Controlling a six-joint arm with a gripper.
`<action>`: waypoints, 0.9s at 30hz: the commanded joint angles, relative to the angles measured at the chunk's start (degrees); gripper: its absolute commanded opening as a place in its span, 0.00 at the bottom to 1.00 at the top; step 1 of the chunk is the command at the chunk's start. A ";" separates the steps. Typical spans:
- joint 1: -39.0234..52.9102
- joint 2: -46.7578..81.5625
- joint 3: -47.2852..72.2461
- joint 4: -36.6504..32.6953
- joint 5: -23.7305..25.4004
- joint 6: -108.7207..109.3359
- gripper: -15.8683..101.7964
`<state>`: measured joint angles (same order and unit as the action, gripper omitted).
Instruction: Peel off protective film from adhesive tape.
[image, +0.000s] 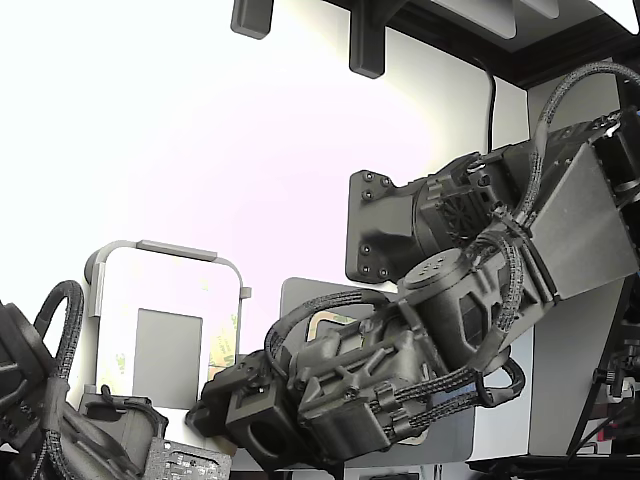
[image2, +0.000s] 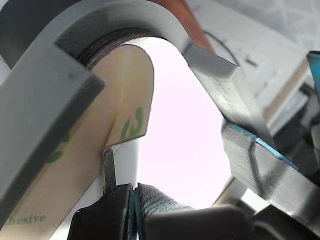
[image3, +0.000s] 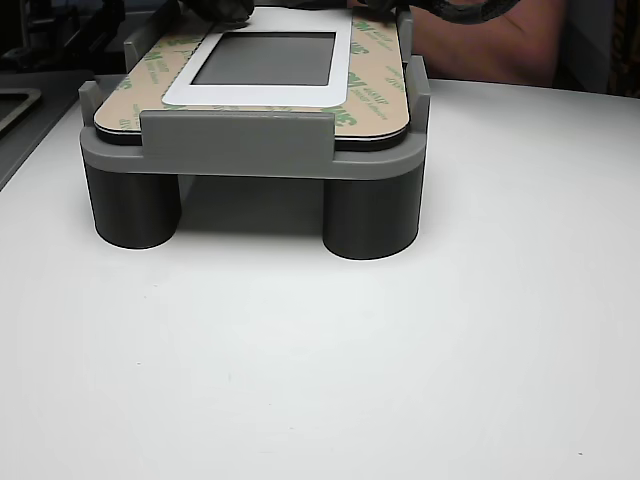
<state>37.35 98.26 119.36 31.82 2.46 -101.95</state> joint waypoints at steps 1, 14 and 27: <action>-0.88 1.32 -1.67 1.58 0.18 -0.26 0.06; -3.52 8.96 -19.07 33.57 4.31 4.48 0.98; -16.61 15.47 -27.95 51.50 -3.08 27.07 0.97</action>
<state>24.70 111.27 91.67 85.08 2.02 -82.00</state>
